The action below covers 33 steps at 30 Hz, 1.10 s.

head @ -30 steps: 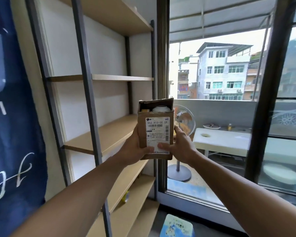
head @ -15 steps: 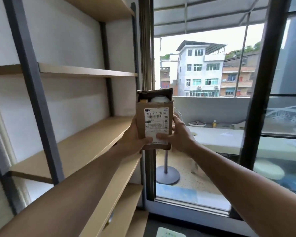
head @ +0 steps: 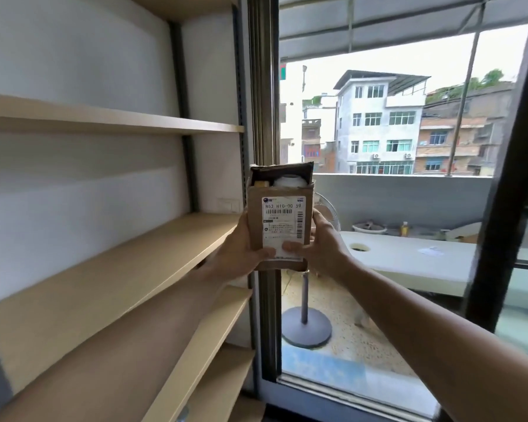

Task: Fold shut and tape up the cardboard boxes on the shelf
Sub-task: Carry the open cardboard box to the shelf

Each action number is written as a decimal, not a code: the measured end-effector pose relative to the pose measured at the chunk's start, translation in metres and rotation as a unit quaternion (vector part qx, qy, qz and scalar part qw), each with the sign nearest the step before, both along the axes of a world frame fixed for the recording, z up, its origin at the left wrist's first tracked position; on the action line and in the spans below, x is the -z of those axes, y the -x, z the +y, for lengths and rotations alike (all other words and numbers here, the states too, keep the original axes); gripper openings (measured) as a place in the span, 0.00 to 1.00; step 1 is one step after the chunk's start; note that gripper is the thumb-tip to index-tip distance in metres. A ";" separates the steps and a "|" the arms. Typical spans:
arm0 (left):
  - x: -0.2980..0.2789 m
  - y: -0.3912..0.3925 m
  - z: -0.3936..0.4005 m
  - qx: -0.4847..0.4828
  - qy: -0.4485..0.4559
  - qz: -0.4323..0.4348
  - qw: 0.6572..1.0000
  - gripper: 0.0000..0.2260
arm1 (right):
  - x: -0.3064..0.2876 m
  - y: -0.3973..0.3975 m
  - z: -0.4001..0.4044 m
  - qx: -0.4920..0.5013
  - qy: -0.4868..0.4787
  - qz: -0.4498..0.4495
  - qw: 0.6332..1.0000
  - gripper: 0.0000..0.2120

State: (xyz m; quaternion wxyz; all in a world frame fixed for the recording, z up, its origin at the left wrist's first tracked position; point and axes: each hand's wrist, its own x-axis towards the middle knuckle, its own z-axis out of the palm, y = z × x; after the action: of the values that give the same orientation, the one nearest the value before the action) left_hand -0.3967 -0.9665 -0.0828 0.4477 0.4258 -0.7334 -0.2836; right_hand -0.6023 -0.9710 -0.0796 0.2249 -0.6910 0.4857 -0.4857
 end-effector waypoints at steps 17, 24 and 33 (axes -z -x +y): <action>-0.015 0.095 -0.157 -0.082 -0.029 -0.019 0.996 0.41 | -0.014 0.089 -0.192 -0.063 -0.015 0.034 0.997 0.35; -0.006 0.084 -0.215 -0.118 -0.036 -0.008 0.992 0.42 | -0.010 0.077 -0.255 -0.084 -0.019 0.047 0.995 0.33; -0.003 0.052 -0.307 -0.089 -0.036 -0.027 0.995 0.42 | -0.005 0.052 -0.340 -0.068 -0.033 0.063 0.995 0.33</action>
State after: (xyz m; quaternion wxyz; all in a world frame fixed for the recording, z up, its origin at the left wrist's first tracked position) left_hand -0.4482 -1.2739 -0.0793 0.4356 0.5129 -0.6935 -0.2574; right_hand -0.6540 -1.3105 -0.0746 0.2490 -0.7440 0.4663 -0.4087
